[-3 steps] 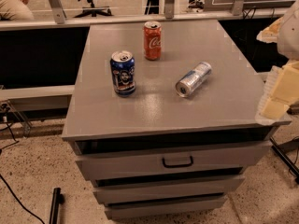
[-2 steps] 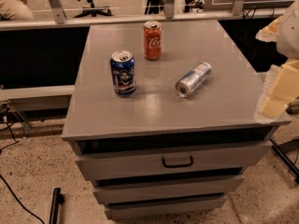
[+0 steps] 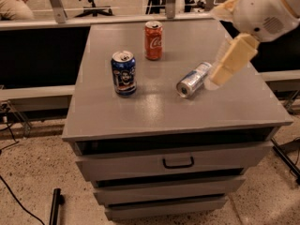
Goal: Knock pepsi can over
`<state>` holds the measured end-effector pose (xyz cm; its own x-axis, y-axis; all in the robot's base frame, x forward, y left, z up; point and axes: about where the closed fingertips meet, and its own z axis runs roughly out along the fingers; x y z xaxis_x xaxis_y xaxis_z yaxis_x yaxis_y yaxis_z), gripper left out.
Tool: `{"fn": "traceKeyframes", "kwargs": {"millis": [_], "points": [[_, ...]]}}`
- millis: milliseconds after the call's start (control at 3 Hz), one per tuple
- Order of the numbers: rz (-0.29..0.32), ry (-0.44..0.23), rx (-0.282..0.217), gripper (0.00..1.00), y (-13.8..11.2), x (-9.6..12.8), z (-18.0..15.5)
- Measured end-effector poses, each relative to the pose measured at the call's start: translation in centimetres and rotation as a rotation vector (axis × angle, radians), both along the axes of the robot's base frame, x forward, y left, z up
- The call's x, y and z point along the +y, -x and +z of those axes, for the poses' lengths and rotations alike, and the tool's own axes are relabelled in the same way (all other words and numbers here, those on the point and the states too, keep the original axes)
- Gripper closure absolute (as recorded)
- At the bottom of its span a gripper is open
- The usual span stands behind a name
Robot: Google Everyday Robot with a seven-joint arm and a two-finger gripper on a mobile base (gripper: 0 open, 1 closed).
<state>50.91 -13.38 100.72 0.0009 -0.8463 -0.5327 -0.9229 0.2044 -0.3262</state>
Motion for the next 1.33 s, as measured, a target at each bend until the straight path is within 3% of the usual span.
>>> {"fn": "traceKeyframes", "kwargs": {"millis": [333, 667, 1333], "points": [[0.11, -0.154, -0.028, 0.0, -3.6, 6.0, 0.6], [0.171, -0.199, -0.051, 0.0, -5.9, 10.9, 1.8], [0.179, -0.223, -0.047, 0.0, -5.9, 11.3, 1.8]]}}
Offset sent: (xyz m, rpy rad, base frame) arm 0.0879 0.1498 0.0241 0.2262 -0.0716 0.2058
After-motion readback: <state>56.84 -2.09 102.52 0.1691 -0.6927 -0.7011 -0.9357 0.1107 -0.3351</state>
